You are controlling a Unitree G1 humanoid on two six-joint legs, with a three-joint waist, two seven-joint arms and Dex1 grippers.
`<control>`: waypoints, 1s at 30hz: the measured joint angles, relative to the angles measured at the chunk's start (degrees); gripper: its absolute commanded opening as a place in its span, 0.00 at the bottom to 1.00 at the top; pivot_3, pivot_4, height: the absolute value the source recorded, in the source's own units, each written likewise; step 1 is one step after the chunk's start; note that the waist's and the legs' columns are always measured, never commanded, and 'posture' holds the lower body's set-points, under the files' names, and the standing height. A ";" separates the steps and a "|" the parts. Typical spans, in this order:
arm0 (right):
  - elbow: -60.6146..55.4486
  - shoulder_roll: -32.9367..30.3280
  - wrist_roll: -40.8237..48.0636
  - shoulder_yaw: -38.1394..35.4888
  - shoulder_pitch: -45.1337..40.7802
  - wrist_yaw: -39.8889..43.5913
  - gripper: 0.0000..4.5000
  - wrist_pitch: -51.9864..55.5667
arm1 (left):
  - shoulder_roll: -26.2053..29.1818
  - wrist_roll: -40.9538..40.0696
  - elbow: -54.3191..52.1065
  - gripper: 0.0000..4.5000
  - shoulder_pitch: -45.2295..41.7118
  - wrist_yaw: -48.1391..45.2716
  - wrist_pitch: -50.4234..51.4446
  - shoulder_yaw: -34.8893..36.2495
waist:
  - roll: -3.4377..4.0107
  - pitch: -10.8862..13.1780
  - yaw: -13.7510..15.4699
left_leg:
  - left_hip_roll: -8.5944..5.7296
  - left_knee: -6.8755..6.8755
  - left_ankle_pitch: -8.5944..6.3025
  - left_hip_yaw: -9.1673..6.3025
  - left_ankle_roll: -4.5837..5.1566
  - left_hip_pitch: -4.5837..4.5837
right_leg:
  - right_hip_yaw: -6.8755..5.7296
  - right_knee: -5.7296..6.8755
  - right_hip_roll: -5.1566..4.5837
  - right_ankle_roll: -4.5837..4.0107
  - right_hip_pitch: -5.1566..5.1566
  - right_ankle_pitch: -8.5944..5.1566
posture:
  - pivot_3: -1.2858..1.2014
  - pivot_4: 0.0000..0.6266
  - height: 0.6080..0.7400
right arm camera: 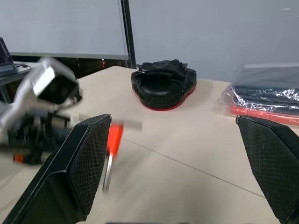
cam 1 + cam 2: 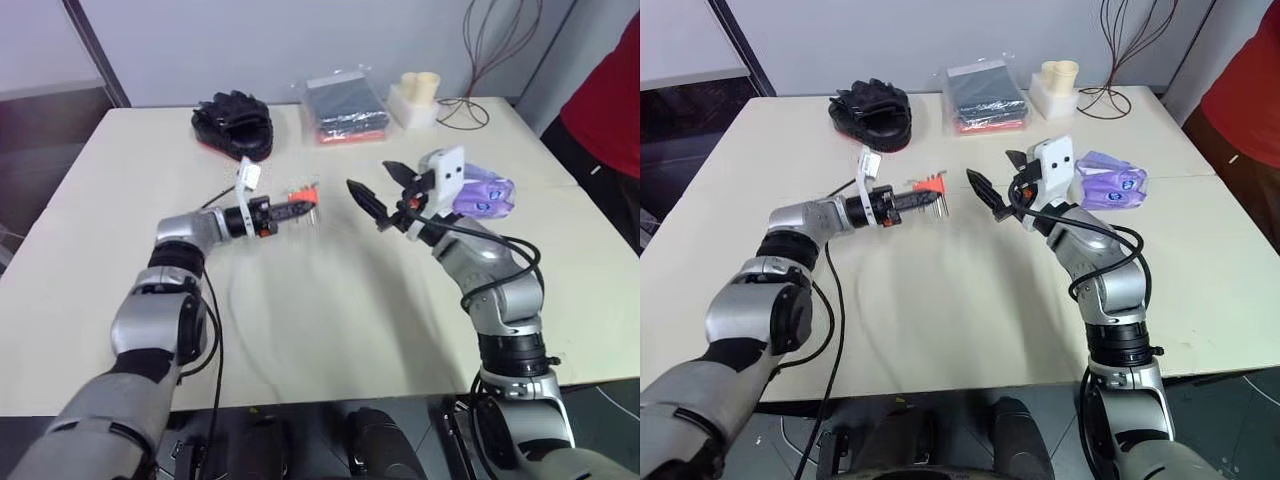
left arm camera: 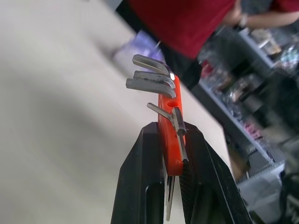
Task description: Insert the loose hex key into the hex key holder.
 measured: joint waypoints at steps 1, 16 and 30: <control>0.00 0.00 -0.07 0.01 0.00 0.00 0.98 -0.01 | -0.03 0.35 -0.01 0.00 0.66 0.00 -0.19 -0.57 | 0.00 0.00 0.01 | 0.00 0.00 0.00 0.00 0.00 -0.01 | 0.00 0.00 0.00 0.00 0.00 0.00 | 0.52 0.24 1.00; -0.01 0.20 -0.55 0.17 0.30 -0.15 0.98 -0.01 | -0.14 2.50 6.11 0.00 1.70 6.23 -0.28 -0.57 | 0.00 0.00 0.21 | -0.01 0.01 0.00 0.00 0.00 0.00 | 0.00 -0.01 -0.03 0.00 0.02 0.00 | 0.52 0.24 1.00; -0.02 0.14 -0.62 0.27 0.42 -0.14 0.98 -0.01 | -0.34 2.84 7.46 0.00 1.26 8.76 -2.55 1.43 | -0.01 -0.01 0.20 | -0.01 0.01 0.00 0.01 0.00 0.02 | 0.00 0.00 -0.04 0.00 0.03 0.00 | 0.52 0.24 1.00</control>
